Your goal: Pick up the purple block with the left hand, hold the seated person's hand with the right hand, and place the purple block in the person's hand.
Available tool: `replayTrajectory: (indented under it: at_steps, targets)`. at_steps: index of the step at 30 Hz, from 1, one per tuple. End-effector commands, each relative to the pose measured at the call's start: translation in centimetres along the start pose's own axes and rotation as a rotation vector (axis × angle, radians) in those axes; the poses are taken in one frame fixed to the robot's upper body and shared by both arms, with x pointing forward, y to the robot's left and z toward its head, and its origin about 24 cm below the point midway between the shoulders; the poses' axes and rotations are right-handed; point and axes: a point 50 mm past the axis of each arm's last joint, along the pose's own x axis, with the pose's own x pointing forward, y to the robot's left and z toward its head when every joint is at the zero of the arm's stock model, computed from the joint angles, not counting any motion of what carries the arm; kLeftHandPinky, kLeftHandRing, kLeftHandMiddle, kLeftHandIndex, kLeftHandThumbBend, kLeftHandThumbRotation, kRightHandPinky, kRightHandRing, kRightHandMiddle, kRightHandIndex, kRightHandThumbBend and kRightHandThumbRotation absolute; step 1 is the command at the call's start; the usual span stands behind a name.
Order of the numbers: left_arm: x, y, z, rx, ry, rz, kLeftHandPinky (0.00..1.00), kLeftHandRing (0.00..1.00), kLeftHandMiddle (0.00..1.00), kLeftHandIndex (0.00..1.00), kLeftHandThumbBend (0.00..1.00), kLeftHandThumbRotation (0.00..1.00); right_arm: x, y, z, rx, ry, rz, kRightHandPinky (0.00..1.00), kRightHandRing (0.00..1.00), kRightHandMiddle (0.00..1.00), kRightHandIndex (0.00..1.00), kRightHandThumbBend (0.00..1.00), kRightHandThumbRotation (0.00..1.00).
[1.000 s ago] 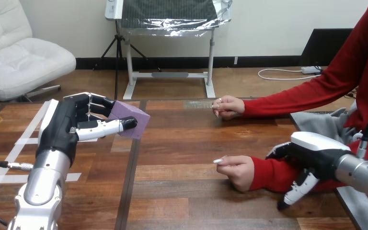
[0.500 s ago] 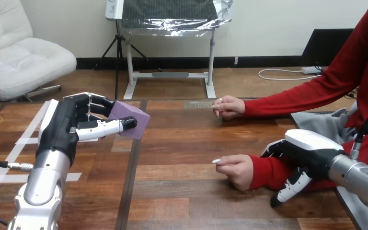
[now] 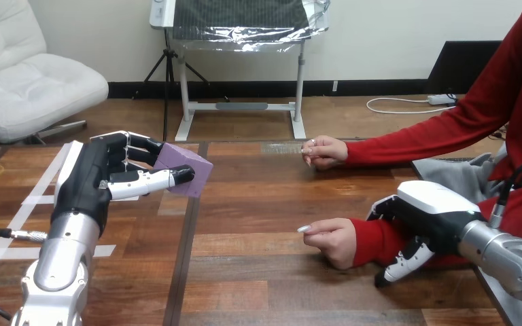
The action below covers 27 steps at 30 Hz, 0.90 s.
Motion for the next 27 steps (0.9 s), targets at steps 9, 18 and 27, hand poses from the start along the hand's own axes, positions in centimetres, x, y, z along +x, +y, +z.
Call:
replayTrajectory:
  at_steps: [9,18,27]
  targets:
    - [0.23,0.21,2.65,-0.018,-0.112,0.016,0.35,0.39,0.42,0.42,0.50,0.00,1.11,-1.11,0.81,-0.032,-0.012,-0.034,0.39,0.45,0.51,0.52,0.87,0.18]
    - [0.17,0.30,2.69,-0.006,-0.119,0.017,0.34,0.39,0.42,0.42,0.51,0.00,1.17,-1.18,0.47,-0.046,0.012,-0.017,0.26,0.33,0.42,0.45,0.87,0.17]
    - [0.09,0.34,2.72,-0.012,-0.118,0.018,0.34,0.39,0.43,0.42,0.50,0.00,1.18,-1.28,0.14,-0.056,0.032,-0.014,0.19,0.26,0.35,0.39,0.86,0.20]
